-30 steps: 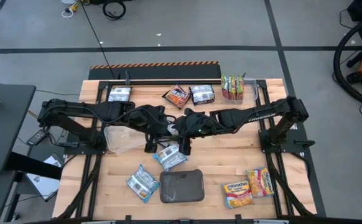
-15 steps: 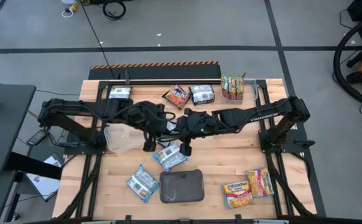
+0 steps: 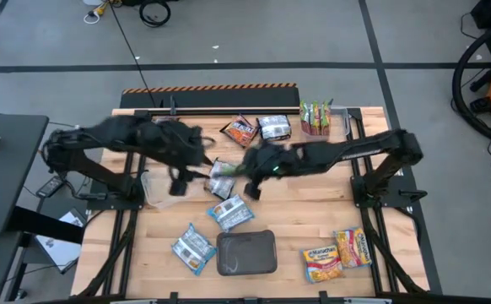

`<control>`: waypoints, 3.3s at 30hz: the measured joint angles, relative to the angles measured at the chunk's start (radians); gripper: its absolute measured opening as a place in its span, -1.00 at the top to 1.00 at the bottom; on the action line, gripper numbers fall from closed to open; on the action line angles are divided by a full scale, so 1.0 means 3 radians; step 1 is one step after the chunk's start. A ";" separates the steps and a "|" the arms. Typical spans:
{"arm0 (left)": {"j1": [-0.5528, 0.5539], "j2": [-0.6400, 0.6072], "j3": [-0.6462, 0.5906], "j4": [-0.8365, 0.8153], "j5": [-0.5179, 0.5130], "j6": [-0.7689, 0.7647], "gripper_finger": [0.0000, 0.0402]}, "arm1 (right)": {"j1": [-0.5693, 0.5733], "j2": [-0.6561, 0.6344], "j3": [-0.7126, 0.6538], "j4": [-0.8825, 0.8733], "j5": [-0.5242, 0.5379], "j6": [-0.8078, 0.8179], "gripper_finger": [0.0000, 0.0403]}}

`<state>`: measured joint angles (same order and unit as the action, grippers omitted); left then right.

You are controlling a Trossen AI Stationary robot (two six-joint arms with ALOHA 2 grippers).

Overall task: Sort Maruchan noodles
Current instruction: Put the green noodle pack into the top transparent bin, then put the black noodle pack into the bottom transparent bin

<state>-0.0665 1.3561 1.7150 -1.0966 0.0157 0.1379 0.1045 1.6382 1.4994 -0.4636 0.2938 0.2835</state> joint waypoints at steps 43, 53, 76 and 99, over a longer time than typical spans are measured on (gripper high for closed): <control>-0.0189 -0.0034 0.0256 -0.0905 -0.0903 -0.1571 0.22 | -0.2680 -0.2276 -0.3863 0.2041 0.1955 0.0646 0.63; 0.0097 0.0127 0.0255 -0.1109 -0.0769 -0.2009 0.22 | -0.2679 -0.2373 -0.3560 0.1918 0.1534 0.0263 0.17; 0.1297 0.2092 0.0257 -0.0443 0.0485 0.0195 0.16 | -0.1087 -0.2745 -0.2996 0.1753 -0.0183 -0.0286 -0.04; 0.1338 0.2949 0.0259 -0.0304 0.0210 0.1147 0.20 | -0.0549 -0.3049 -0.2993 0.1265 -0.0391 -0.0049 -0.04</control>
<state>0.3347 2.2409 1.7927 -1.1877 0.0788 0.4821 -0.0603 0.7236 0.6014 -0.0841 0.1765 0.2687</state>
